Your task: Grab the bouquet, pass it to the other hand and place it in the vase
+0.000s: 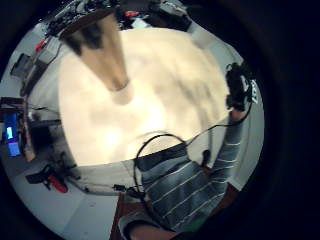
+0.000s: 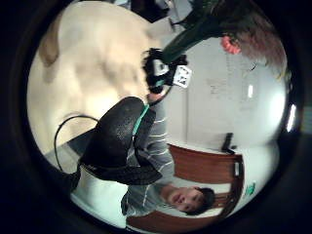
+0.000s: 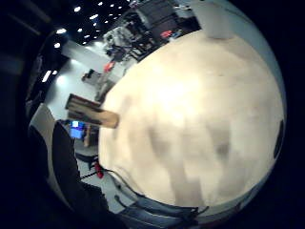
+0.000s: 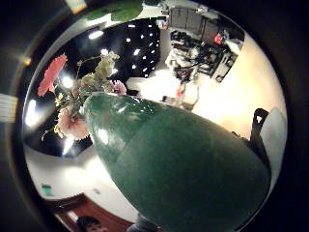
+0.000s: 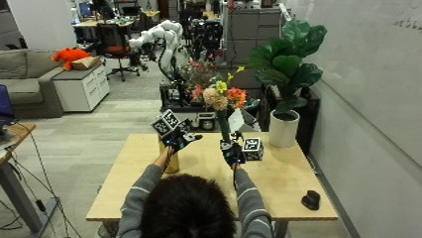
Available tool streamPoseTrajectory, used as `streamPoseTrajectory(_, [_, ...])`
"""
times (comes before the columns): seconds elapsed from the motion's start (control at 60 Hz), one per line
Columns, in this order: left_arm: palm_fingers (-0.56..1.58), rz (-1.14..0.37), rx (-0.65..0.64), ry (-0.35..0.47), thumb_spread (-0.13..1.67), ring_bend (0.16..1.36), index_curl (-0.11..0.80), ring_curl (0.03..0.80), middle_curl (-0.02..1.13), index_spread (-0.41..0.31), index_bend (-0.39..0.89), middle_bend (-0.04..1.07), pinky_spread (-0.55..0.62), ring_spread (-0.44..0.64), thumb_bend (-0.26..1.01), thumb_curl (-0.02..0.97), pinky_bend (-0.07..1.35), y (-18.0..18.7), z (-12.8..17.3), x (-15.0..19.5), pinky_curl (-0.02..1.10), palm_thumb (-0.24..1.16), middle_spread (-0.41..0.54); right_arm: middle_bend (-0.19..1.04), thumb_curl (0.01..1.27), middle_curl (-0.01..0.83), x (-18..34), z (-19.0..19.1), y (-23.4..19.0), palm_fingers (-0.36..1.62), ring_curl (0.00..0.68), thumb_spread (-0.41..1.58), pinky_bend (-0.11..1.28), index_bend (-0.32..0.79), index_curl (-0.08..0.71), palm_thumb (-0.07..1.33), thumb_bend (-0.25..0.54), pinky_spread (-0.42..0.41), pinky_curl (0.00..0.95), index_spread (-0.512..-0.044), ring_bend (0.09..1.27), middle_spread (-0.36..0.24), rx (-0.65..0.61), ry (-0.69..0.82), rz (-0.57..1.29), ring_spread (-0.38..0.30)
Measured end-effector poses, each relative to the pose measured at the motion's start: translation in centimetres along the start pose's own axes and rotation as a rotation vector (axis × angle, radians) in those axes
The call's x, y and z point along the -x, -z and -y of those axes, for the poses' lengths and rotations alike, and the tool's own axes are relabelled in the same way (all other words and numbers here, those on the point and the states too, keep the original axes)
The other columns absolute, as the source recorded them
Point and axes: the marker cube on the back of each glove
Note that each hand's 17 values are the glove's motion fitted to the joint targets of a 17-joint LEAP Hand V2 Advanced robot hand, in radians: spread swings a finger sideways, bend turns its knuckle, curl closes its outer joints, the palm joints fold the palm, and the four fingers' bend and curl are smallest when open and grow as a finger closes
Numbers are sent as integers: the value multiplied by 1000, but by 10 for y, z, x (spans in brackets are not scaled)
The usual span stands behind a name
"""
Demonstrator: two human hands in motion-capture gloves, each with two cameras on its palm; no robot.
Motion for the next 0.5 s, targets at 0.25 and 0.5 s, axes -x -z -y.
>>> streamPoseTrajectory(0.25, [142,-402,-179,-125,995,578,235,268,368,48,122,250,345,375,-22,322,470,8,38,-63,328,314,265,928,690,657,51,-42,-55,1384,616,926,810,759,635,1084,-11,-195,591,-182,1069,-112,-8,37,16,-170])
streamPoseTrajectory(0.5, [1303,-714,-526,-44,935,605,289,294,420,-135,177,501,-200,-180,32,381,497,0,47,-77,333,579,-156,937,750,651,27,-47,-105,1380,612,923,809,764,633,1077,-9,-196,594,-180,1075,-111,0,-125,36,-169])
